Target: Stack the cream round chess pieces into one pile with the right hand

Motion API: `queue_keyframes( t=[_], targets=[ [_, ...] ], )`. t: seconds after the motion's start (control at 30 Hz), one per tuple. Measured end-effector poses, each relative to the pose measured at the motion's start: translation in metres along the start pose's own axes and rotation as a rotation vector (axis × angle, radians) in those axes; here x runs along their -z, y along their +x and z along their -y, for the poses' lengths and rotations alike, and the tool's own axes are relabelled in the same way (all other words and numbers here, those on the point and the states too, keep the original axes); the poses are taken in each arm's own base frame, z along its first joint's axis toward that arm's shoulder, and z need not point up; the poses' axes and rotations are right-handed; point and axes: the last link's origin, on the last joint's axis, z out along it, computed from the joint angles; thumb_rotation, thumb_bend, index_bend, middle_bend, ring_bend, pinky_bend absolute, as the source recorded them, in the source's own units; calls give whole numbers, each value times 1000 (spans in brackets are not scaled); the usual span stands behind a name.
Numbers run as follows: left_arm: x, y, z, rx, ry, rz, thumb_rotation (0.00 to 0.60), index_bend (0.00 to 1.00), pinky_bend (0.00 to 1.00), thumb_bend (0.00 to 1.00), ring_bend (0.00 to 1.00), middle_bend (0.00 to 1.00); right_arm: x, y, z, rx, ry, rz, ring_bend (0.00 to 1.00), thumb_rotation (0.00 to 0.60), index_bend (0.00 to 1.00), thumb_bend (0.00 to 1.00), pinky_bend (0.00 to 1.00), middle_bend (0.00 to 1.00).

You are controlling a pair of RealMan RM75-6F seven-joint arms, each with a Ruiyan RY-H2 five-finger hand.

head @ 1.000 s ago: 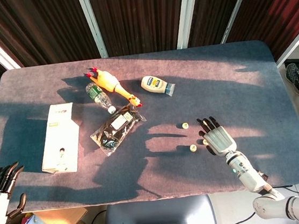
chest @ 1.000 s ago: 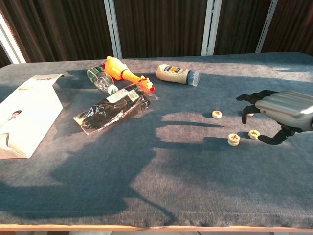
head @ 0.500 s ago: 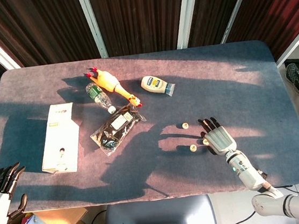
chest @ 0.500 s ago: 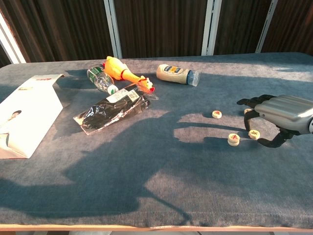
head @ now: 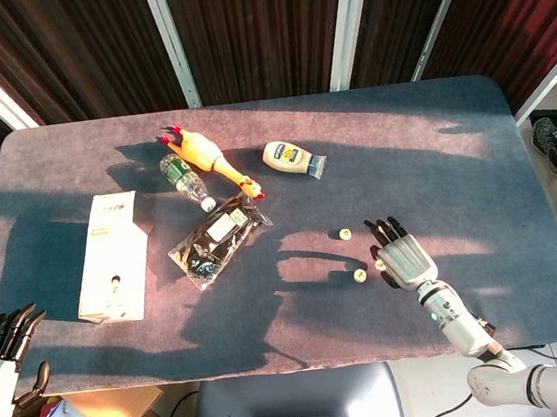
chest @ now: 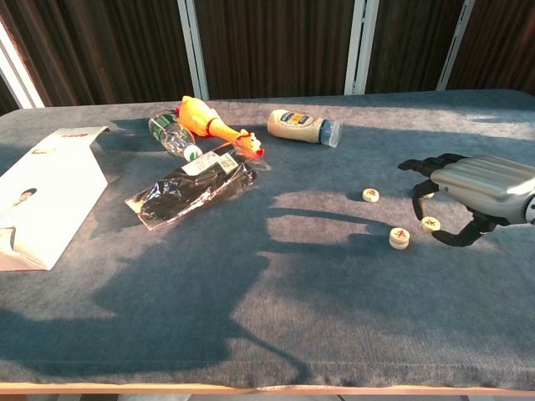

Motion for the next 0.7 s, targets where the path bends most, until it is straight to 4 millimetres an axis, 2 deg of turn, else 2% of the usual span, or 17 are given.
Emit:
queue_keyframes(
  t=[0.27,0.7],
  targets=[
    [-4,-1,0,-1,-1,1,600,0,34,539,0,0,7,14,16,-36,55,-42,0,600,602,501,2,14],
    [-3,0,1,0,2,1,600,0,34,538,0,0,1,10,31,-26,78,-19,0,600,583,501,2,14]
  ],
)
